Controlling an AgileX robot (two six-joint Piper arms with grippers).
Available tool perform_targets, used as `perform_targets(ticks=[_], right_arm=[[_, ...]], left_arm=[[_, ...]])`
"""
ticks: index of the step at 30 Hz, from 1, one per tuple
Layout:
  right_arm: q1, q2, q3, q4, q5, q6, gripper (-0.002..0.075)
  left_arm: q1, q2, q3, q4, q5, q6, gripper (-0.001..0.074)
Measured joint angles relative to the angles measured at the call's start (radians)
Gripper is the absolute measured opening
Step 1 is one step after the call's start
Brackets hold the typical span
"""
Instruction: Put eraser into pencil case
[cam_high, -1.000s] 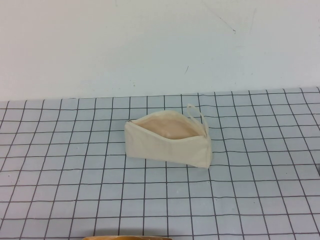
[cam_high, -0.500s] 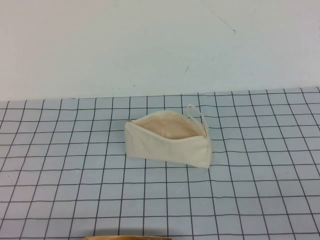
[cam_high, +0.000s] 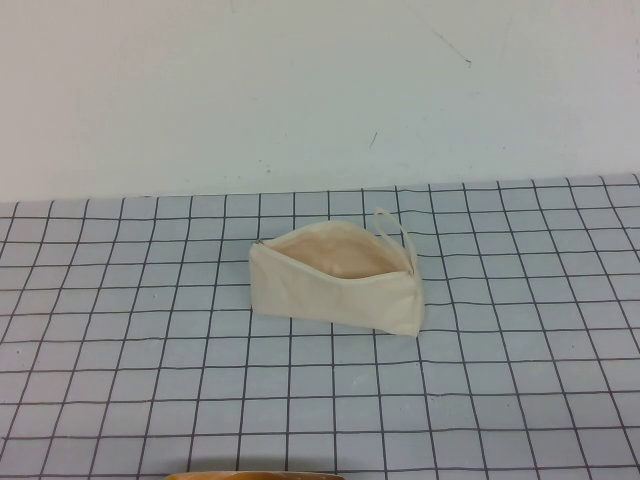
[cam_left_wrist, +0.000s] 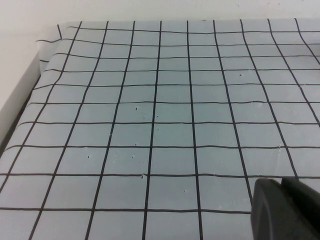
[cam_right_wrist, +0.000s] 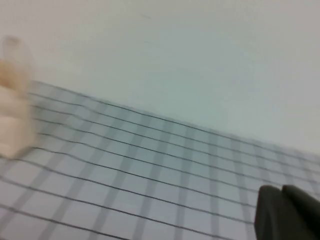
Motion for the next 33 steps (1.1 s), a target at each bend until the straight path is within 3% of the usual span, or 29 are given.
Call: perform_targets(ticks=[3, 5, 12, 18, 33], right_arm=[[-0.113, -0.02, 0.037, 0.002, -0.002, 0.005, -0.0001], [-0.136, -0.021, 0.056, 0.003, 0.013, 0.024, -0.0001], [-0.047, -0.021, 0.063, 0.007, 0.146, 0.113, -0.0001], [-0.04, -0.021, 0.061, 0.011, 0.23, 0.131, -0.0001], [-0.04, -0.021, 0.06, 0.012, 0.238, 0.129, -0.0001]], left_arm=[[0.0, 0.0, 0.0, 0.0, 0.0, 0.0, -0.0001], [0.0, 0.0, 0.0, 0.0, 0.0, 0.0, -0.0001], [0.0, 0.0, 0.0, 0.0, 0.0, 0.0, -0.0001], [0.0, 0.0, 0.0, 0.0, 0.0, 0.0, -0.0001], [0.0, 0.0, 0.0, 0.0, 0.0, 0.0, -0.0001]])
